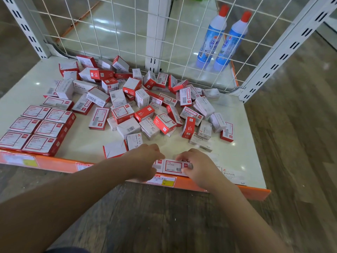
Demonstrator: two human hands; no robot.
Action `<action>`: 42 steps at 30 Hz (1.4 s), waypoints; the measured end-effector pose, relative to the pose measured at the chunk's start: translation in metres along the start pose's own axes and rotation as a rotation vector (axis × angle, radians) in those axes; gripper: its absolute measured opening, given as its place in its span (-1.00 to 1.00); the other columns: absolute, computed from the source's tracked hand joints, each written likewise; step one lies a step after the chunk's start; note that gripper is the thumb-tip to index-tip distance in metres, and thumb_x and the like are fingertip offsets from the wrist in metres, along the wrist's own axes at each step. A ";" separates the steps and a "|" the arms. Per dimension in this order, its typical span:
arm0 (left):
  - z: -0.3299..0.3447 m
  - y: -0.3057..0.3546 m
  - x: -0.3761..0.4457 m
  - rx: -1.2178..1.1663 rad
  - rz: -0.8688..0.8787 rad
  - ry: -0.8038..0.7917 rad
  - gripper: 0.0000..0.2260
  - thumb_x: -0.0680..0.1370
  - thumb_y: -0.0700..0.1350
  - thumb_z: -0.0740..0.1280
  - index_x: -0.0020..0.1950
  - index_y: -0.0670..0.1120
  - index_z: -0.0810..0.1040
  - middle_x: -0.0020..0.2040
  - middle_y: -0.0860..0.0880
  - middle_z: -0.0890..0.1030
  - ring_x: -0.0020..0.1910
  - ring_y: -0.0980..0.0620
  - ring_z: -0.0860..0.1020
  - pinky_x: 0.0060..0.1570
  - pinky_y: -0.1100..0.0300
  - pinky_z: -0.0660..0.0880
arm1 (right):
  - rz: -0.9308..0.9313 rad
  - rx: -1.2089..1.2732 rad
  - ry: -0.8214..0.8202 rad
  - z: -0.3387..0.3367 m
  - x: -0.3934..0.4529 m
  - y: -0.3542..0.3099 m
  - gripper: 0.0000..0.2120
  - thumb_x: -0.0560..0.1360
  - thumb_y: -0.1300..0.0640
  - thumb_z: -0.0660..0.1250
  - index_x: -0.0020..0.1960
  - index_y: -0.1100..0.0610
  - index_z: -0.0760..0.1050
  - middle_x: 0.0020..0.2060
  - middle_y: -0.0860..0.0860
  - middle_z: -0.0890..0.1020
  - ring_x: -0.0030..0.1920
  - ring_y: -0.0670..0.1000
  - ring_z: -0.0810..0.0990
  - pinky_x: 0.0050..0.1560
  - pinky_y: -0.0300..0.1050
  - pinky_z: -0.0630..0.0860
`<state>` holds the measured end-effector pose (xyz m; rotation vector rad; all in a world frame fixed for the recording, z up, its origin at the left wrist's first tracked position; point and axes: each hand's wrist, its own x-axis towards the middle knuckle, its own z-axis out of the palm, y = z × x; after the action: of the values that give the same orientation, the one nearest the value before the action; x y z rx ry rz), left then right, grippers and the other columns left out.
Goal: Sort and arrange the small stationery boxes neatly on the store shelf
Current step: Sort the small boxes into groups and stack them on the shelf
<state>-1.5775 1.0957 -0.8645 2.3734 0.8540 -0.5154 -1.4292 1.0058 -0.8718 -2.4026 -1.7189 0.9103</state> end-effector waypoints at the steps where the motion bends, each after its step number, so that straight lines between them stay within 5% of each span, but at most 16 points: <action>1: 0.000 0.000 0.001 0.006 0.001 -0.003 -0.55 0.56 -0.03 0.27 0.45 0.11 0.28 0.36 0.05 0.35 0.31 0.04 0.32 0.26 0.13 0.34 | 0.001 0.010 0.008 0.000 0.000 0.001 -0.69 0.53 0.10 0.27 0.26 -0.05 0.45 0.19 -0.09 0.49 0.09 -0.13 0.41 0.12 -0.30 0.33; 6: -0.001 -0.001 0.002 -0.033 -0.019 0.014 -0.60 0.56 0.01 0.25 0.41 0.10 0.34 0.33 0.07 0.40 0.29 0.05 0.36 0.26 0.12 0.39 | 0.069 0.150 0.185 -0.002 0.005 0.005 -0.77 0.51 0.10 0.30 0.17 0.02 0.50 0.11 -0.07 0.56 -0.01 -0.14 0.44 0.11 -0.27 0.41; 12: -0.002 0.000 0.003 -0.359 -0.097 0.180 -0.72 0.55 -0.13 0.28 0.26 0.03 0.49 0.25 0.05 0.51 0.15 0.04 0.51 0.05 0.22 0.54 | 0.202 0.232 0.414 -0.022 0.022 0.009 -0.75 0.52 0.01 0.27 0.14 0.09 0.51 0.01 -0.01 0.60 -0.07 -0.07 0.52 -0.02 -0.25 0.42; 20: -0.013 -0.007 0.007 -0.483 -0.134 0.354 -0.79 0.59 -0.14 0.21 0.18 0.00 0.55 0.15 0.06 0.53 0.02 0.14 0.42 0.03 0.29 0.42 | 0.285 0.310 0.448 -0.023 0.049 0.006 -0.60 0.47 -0.13 0.32 0.18 0.10 0.43 0.07 -0.01 0.59 0.03 0.00 0.58 0.03 -0.12 0.47; 31: -0.016 -0.019 0.001 -0.428 -0.213 0.343 -0.80 0.60 -0.13 0.19 0.15 0.01 0.55 0.19 0.04 0.52 0.13 0.04 0.48 0.00 0.22 0.49 | 0.328 0.422 0.487 -0.019 0.059 0.007 -0.74 0.48 -0.06 0.31 -0.02 0.13 0.49 -0.16 -0.02 0.61 -0.23 -0.06 0.52 -0.32 -0.24 0.33; 36: -0.017 -0.021 -0.004 -0.352 -0.210 0.336 -0.81 0.58 -0.14 0.21 0.12 0.04 0.54 0.18 0.07 0.53 0.15 0.07 0.47 0.11 0.15 0.51 | 0.365 0.510 0.505 -0.017 0.053 0.009 -0.77 0.48 -0.01 0.31 0.01 0.15 0.52 -0.16 -0.02 0.60 -0.30 -0.14 0.49 -0.35 -0.33 0.30; 42: -0.020 -0.016 -0.004 -0.426 -0.210 0.307 -0.78 0.60 -0.12 0.17 0.20 0.00 0.51 0.25 0.02 0.49 0.15 0.04 0.47 -0.01 0.26 0.48 | 0.267 0.592 0.561 -0.023 0.030 0.008 -0.84 0.49 0.02 0.30 -0.01 0.09 0.52 -0.17 -0.10 0.58 -0.25 -0.18 0.53 -0.32 -0.42 0.32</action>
<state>-1.5877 1.1165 -0.8529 2.0043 1.2228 -0.0322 -1.4052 1.0361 -0.8684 -2.1954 -0.8085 0.5653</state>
